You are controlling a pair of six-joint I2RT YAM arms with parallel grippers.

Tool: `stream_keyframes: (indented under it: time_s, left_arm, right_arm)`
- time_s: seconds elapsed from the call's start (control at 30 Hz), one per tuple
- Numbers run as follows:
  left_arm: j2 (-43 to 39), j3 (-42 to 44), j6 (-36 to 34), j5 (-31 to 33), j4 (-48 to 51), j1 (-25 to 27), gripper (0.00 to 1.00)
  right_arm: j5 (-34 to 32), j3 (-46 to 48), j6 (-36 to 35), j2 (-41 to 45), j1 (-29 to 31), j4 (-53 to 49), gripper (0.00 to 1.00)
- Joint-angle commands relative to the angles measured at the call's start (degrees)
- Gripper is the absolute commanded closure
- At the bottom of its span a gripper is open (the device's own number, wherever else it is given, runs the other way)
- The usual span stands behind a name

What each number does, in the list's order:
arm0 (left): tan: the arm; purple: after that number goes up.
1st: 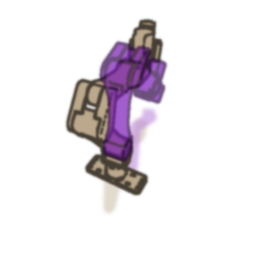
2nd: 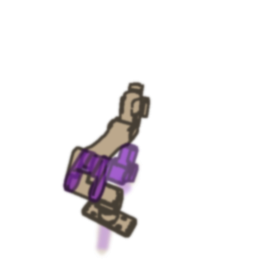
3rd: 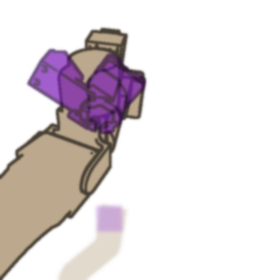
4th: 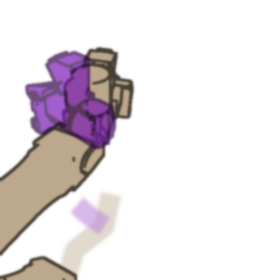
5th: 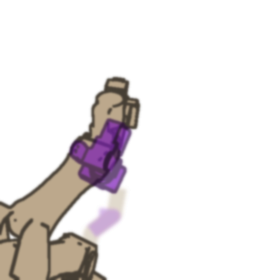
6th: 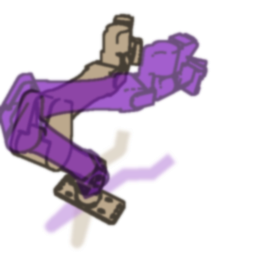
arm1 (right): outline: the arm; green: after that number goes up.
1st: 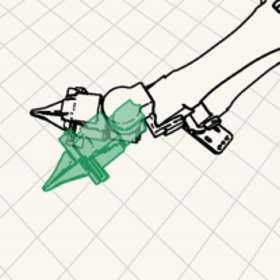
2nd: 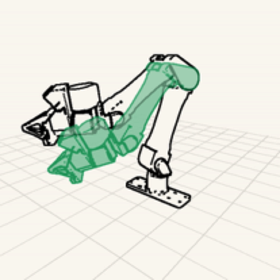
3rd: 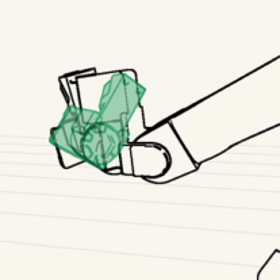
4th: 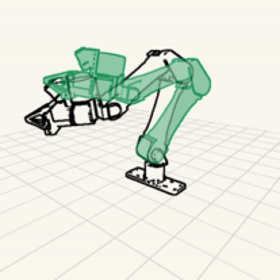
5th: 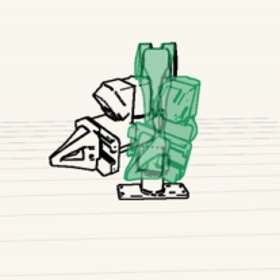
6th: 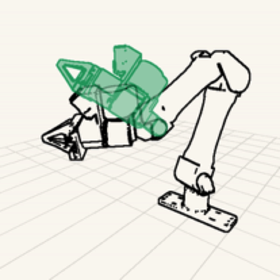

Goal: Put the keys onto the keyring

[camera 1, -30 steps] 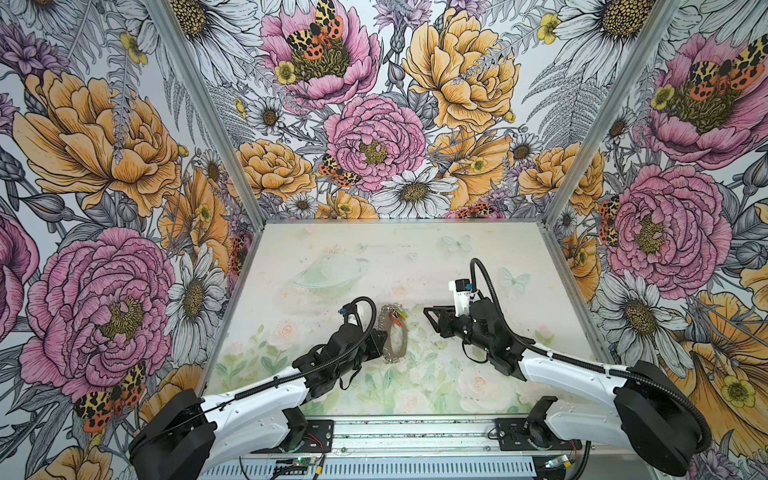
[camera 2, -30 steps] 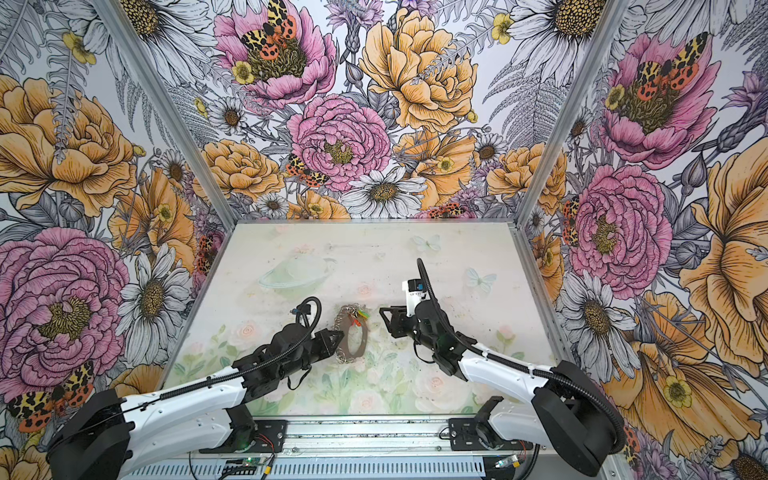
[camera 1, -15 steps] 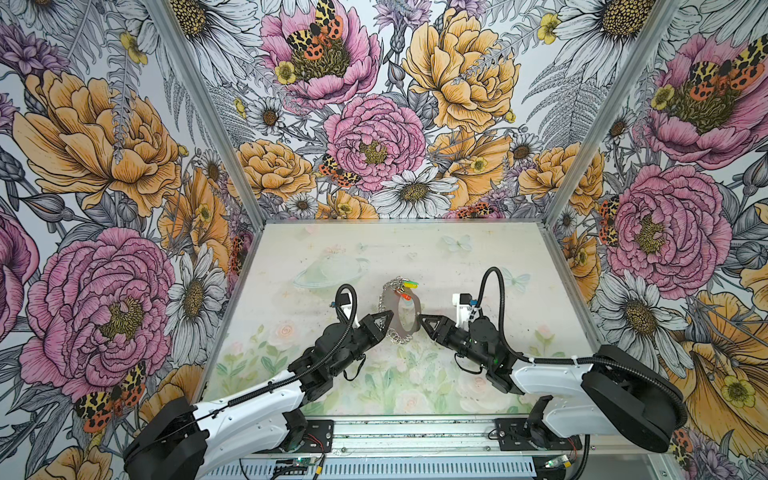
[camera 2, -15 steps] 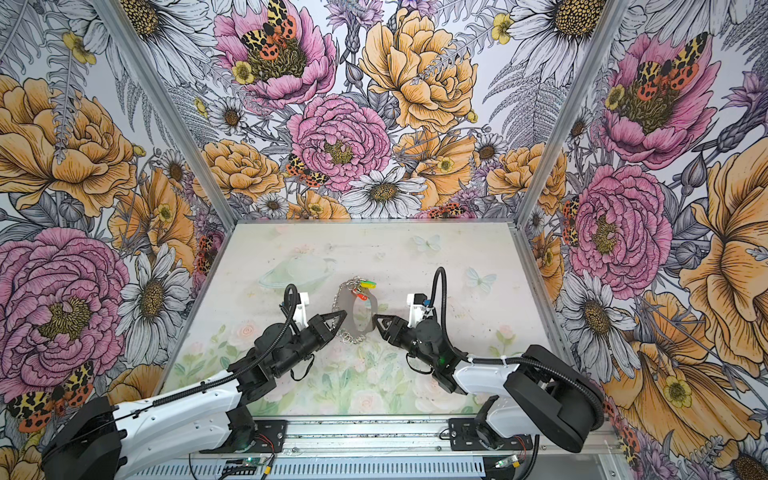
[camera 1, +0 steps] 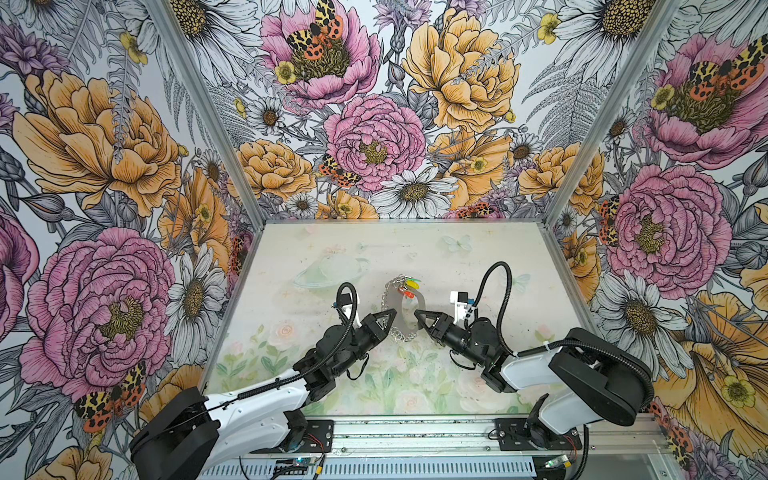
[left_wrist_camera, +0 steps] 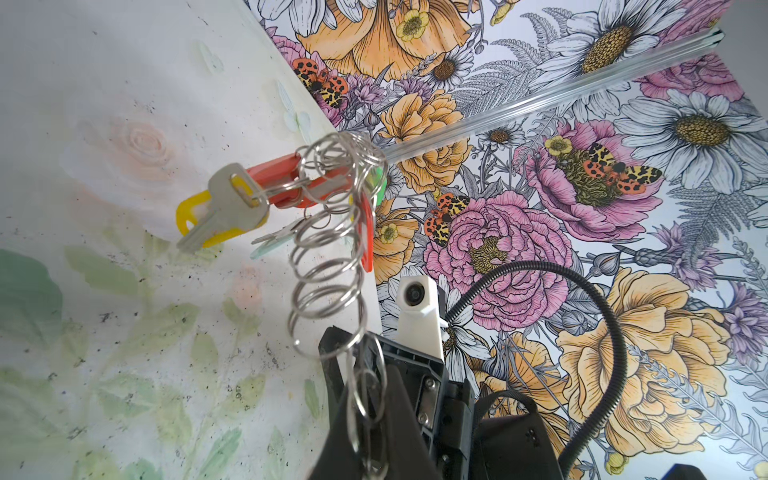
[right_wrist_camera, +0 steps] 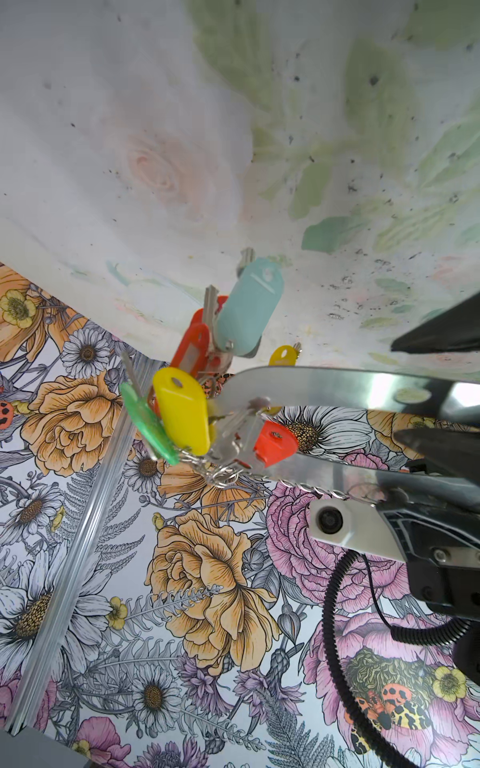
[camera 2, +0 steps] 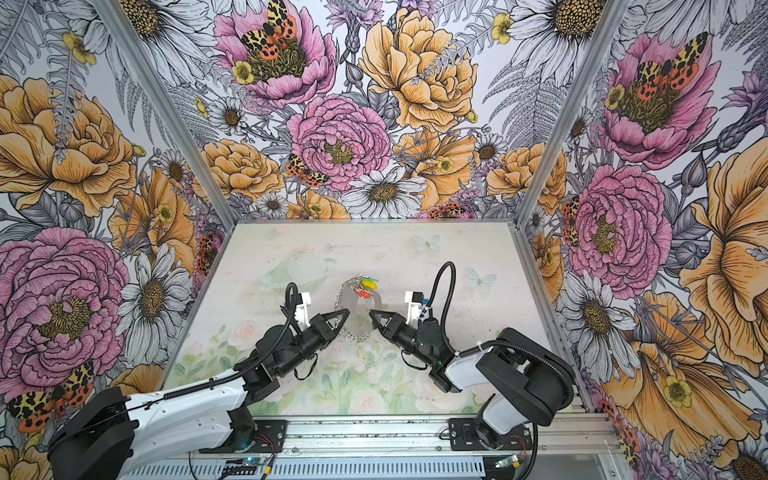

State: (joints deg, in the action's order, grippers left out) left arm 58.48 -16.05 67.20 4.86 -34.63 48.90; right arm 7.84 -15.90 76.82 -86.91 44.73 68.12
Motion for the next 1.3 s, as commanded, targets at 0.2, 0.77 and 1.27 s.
stream_keyframes:
  time_s: [0.2, 0.77, 1.27]
  left_arm:
    - [1.1, -0.6, -1.4, -0.7, -4.8, 0.8, 0.95]
    - [-14.4, -13.4, -24.4, 5.1, 52.4, -14.7, 0.47]
    - [-25.9, -12.3, -37.2, 4.0, 59.1, -25.4, 0.45]
  right_arm:
    - [1.2, -0.5, 3.4, 4.1, -1.5, 6.2, 0.99]
    - [-27.9, -53.7, -57.3, 9.7, -1.7, -131.4, 1.00]
    - [-23.7, -72.9, -63.8, -3.9, 7.7, -129.3, 1.00]
